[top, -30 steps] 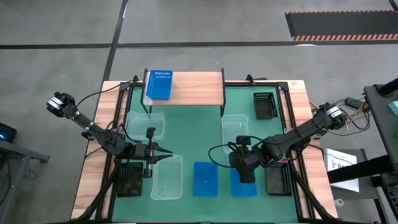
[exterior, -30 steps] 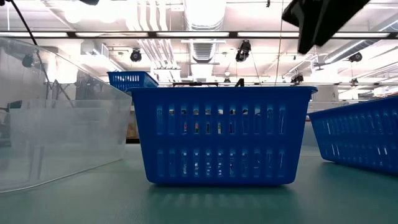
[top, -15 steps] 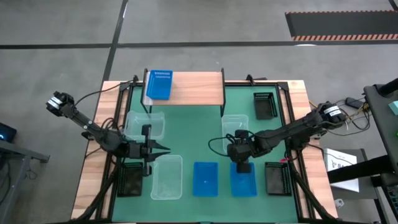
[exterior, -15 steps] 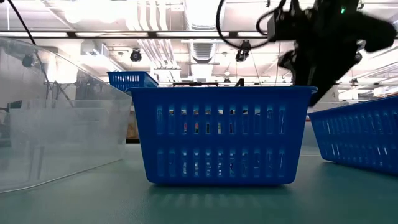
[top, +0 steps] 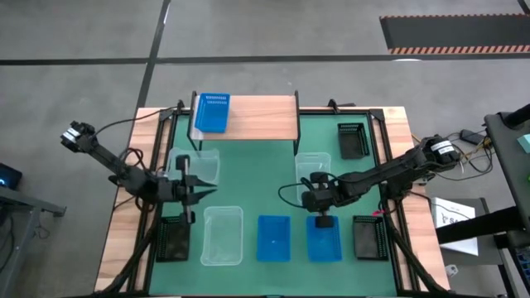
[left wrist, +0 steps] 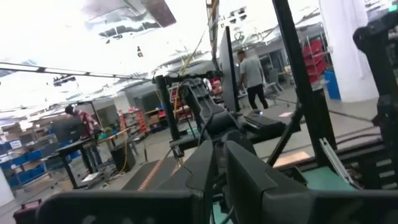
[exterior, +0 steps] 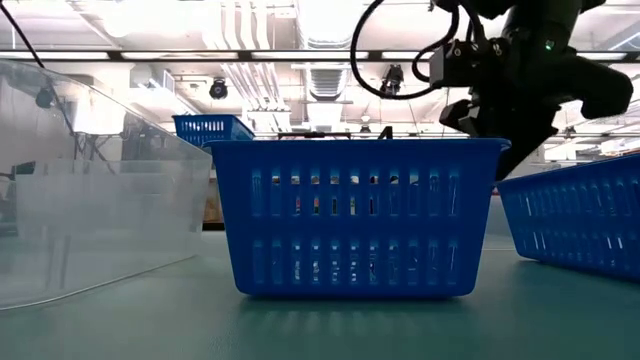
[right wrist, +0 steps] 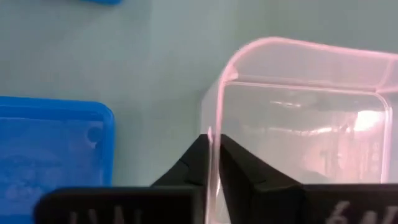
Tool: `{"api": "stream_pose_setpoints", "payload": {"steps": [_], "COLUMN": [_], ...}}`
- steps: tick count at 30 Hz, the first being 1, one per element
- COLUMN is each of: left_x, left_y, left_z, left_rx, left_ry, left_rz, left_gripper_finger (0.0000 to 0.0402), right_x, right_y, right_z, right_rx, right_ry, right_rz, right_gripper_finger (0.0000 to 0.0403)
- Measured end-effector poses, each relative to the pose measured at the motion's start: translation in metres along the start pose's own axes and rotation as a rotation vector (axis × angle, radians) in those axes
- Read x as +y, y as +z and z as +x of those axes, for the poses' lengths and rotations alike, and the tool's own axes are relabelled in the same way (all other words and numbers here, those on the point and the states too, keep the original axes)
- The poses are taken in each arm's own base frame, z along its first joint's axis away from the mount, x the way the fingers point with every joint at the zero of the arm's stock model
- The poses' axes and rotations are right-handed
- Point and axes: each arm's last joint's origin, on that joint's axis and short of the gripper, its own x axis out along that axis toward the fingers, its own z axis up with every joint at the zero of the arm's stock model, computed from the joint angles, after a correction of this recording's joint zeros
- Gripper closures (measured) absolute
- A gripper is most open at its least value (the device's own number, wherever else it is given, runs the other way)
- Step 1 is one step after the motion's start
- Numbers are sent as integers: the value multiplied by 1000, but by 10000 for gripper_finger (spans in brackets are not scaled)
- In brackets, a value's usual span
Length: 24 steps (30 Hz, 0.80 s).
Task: Stack baskets on shelf by color
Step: Put the top right transparent bin on the shelf
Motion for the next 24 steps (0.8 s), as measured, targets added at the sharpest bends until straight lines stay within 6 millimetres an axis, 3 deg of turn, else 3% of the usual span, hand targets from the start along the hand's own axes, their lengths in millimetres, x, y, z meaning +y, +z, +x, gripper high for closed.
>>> {"api": "stream_pose_setpoints", "payload": {"steps": [7,13,24], "left_x": [2,2,9], "left_y": [1,1,6], "left_z": [-2,-2,-5], "left_rx": [-8,-6,3], "left_ry": [5,6,82], "left_rz": [-6,-6,2], "left_gripper_finger": [375,375,375], "right_x": [3,14,40], "right_y": [17,36,83], "right_z": [-19,-50,-106], "right_rx": [-27,-72,-316], "right_ry": [10,35,80], "right_rz": [-9,-43,-170], "right_gripper_finger": [394,394,394]}}
